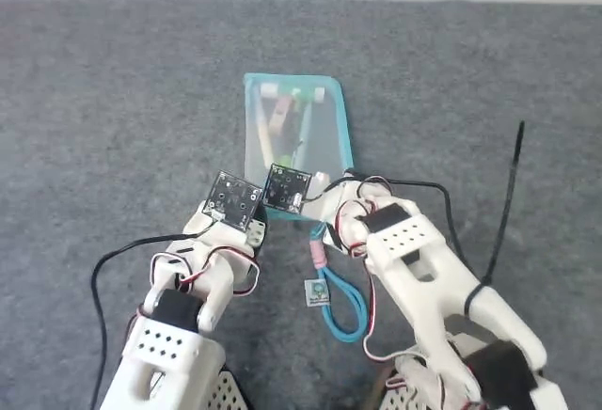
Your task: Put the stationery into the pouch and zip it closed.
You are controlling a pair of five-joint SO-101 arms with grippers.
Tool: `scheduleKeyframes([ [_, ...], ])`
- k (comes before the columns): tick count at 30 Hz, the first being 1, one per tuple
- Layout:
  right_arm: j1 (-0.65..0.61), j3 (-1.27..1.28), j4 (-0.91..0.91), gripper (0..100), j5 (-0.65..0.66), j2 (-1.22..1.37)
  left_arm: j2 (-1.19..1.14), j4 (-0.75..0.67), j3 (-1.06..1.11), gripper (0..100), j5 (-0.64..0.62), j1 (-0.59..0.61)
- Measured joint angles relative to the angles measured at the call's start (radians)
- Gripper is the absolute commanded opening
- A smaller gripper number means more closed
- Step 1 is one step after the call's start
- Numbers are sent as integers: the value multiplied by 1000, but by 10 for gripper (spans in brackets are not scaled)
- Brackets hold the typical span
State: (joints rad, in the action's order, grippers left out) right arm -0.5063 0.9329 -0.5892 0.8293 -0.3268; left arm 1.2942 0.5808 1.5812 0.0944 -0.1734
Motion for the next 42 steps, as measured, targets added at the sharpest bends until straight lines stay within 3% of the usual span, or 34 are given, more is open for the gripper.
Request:
scheduleKeyframes([
  [7, 28, 0, 92, 0, -164, 5, 0, 0, 0, 51, 0, 2],
  [16, 31, -23, 89, 6, -255, 5, 0, 0, -3, 92, 0, 5],
  [22, 32, -98, -28, 6, -425, 5, 11, 2, -12, 148, 0, 6],
  [32, 41, -126, -104, 6, -606, 6, 3, 316, -236, 152, -54, 20],
  [37, 78, -178, -161, 6, -621, 6, 26, 336, -242, 201, -55, 17],
  [42, 80, -195, -198, 6, -623, 6, 221, 342, -226, 299, -63, 54],
])
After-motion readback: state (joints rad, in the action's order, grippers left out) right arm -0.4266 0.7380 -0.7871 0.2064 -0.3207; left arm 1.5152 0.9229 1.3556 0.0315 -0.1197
